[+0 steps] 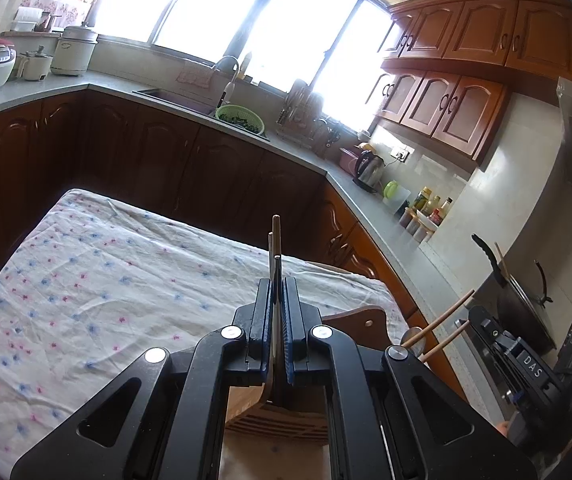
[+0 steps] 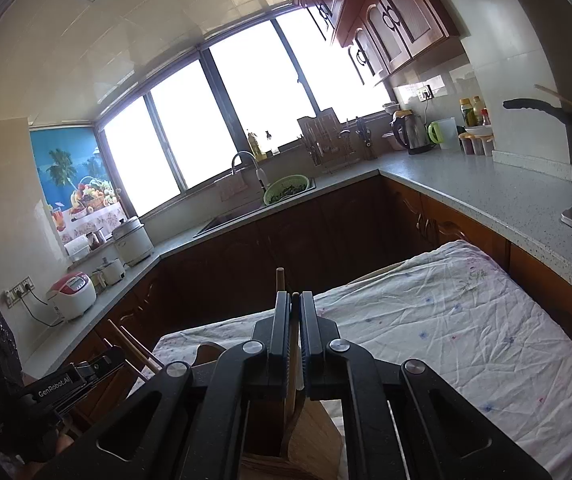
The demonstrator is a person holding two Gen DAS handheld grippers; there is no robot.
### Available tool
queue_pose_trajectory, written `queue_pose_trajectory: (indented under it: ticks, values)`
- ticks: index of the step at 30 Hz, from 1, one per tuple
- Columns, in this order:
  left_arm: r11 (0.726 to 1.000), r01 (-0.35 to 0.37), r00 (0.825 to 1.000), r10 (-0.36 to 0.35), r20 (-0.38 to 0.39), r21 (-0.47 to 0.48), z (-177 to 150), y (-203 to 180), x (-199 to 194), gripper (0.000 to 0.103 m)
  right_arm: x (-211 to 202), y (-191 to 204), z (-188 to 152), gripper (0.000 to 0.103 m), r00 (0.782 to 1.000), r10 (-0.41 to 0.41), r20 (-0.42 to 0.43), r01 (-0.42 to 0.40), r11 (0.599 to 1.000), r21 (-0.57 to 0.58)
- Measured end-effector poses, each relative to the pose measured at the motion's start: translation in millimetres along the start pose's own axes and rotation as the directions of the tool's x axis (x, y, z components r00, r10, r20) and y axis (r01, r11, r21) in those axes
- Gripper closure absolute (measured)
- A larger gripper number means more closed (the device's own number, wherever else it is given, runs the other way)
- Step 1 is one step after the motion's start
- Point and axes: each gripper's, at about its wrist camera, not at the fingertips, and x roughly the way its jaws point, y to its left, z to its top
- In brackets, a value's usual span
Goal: Organize utensils
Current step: 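Open the right tool over the holder while the left tool releases its chopstick into it, then lower both open tools toward the steel fork and wooden chopsticks on the table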
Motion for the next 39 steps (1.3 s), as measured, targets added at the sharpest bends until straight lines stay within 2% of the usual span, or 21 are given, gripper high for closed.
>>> queue_pose_trajectory:
  ticks: [4,8,9,10,11,12,13,14,16,18,20,23,26,28,30,39]
  values:
    - [1.000,-0.002,1.000,0.002,-0.002,0.002,0,-1,1,0.099,1,-1,0,0.098,1.000,-0.002,-0.006,0.002,1.000,-0.001]
    - [1.000,-0.008,1.000,0.008,-0.011,-0.006,1,0,0,0.097,4,-2,0,0.093,0.999,0.005,-0.031,-0.006,1.000,0.000]
    - [1.000,-0.009,1.000,0.009,-0.012,-0.008,0,2,-1,0.095,4,-3,0,0.090,0.999,0.006,-0.034,-0.006,1.000,0.003]
    - [1.000,-0.008,1.000,0.008,-0.013,-0.014,0,3,-3,0.086,4,-4,0,0.088,0.999,0.002,-0.035,-0.002,1.000,0.006]
    - [1.000,-0.016,1.000,0.015,-0.014,-0.024,0,5,-6,0.076,2,-5,1,0.080,0.999,0.001,-0.033,0.000,1.000,0.010]
    - [0.999,-0.026,1.000,0.025,-0.007,-0.034,0,7,-9,0.052,0,-6,1,0.066,1.000,0.002,-0.028,-0.002,1.000,0.016]
    - [0.998,-0.038,0.999,0.038,0.006,-0.042,-1,9,-13,0.037,-3,-6,2,0.057,1.000,0.007,-0.019,-0.006,1.000,0.022]
    - [0.998,-0.050,0.998,0.051,0.019,-0.046,-1,10,-18,0.033,-7,-7,3,0.039,1.000,0.008,-0.009,-0.008,1.000,0.026]
    - [0.997,-0.069,0.997,0.070,0.027,-0.042,-2,13,-25,0.021,-13,-7,5,0.025,1.000,-0.003,0.015,0.003,1.000,0.027]
    - [0.996,-0.086,0.996,0.087,0.024,-0.028,-4,15,-32,0.017,-20,-8,6,0.010,1.000,-0.007,0.028,0.006,1.000,0.029]
    - [0.993,-0.116,0.993,0.116,0.016,-0.003,-8,16,-39,0.015,-25,-11,6,0.002,0.999,-0.002,0.034,0.000,0.999,0.039]
    - [0.989,-0.146,0.989,0.146,0.001,0.033,-16,18,-51,0.013,-35,-13,3,0.002,1.000,0.006,0.029,-0.008,0.999,0.047]
    - [0.981,-0.188,0.982,0.188,0.000,0.044,-28,22,-66,0.008,-45,-13,-3,0.002,1.000,0.008,0.012,-0.008,0.999,0.038]
    - [0.977,-0.205,0.979,0.206,0.001,0.059,-37,23,-78,0.000,-54,-11,-9,0.002,1.000,0.010,0.001,-0.010,1.000,0.025]
    - [0.971,-0.227,0.974,0.227,0.007,0.074,-45,22,-88,0.000,-64,-9,-16,0.002,1.000,0.009,-0.008,-0.009,1.000,0.005]
    - [0.973,-0.175,0.985,0.175,0.013,0.152,-75,0,-134,0.000,-113,-3,-38,0.002,0.999,0.034,-0.035,-0.035,0.999,-0.030]
